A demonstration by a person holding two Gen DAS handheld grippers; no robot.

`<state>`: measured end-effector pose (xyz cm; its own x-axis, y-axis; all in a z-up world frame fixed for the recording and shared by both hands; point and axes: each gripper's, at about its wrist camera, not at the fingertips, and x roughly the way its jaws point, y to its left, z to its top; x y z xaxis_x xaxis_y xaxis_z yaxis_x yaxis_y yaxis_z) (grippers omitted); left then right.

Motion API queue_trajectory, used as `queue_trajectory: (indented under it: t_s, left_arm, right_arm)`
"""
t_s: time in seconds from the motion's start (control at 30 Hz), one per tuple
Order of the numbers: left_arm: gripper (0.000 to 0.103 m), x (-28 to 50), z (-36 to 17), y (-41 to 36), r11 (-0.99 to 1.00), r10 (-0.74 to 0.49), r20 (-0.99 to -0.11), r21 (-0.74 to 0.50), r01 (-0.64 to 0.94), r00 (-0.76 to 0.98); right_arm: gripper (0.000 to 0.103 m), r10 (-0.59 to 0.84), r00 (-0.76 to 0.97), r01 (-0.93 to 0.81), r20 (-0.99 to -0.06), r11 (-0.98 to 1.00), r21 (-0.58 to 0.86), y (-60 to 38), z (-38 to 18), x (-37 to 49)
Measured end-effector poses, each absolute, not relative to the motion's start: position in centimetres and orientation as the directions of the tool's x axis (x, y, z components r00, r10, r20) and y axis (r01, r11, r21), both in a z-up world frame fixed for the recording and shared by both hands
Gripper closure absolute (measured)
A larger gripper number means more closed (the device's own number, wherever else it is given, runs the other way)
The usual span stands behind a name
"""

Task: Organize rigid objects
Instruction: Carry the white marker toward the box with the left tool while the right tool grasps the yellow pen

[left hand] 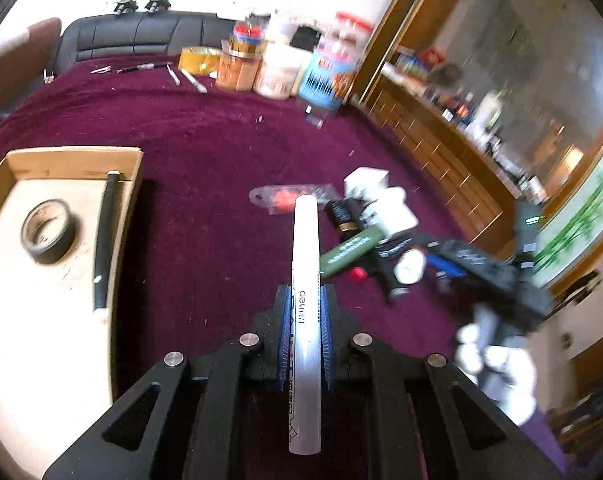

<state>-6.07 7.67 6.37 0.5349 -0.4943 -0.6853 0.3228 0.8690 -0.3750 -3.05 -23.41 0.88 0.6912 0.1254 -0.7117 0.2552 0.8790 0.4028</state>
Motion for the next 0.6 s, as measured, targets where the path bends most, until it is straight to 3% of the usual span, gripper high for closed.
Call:
queue_trajectory:
  t_s: [0.13, 0.37, 0.6]
  left_arm:
    - [0.092, -7.5, 7.4, 10.2, 0.826, -0.559, -0.629, -0.473, 0.305, 0.54]
    - [0.092, -9.6, 8.8, 14.3, 0.806, -0.576, -0.571, -0.518, 0.288, 0.585]
    - [0.092, -11.0, 9.1, 18.9, 0.813, -0.537, -0.548, -0.539, 0.22, 0.642]
  right_arm:
    - [0.042, 0.111, 0.687, 0.259, -0.719, 0.886, 0.385, -23.3, 0.9, -3.0]
    - [0.043, 0.048, 0.62, 0.251, -0.783, 0.934, 0.256, -21.7, 1.7, -2.6]
    - [0.043, 0.211, 0.642, 0.086, -0.737, 0.936, 0.342, -17.3, 5.5, -6.8]
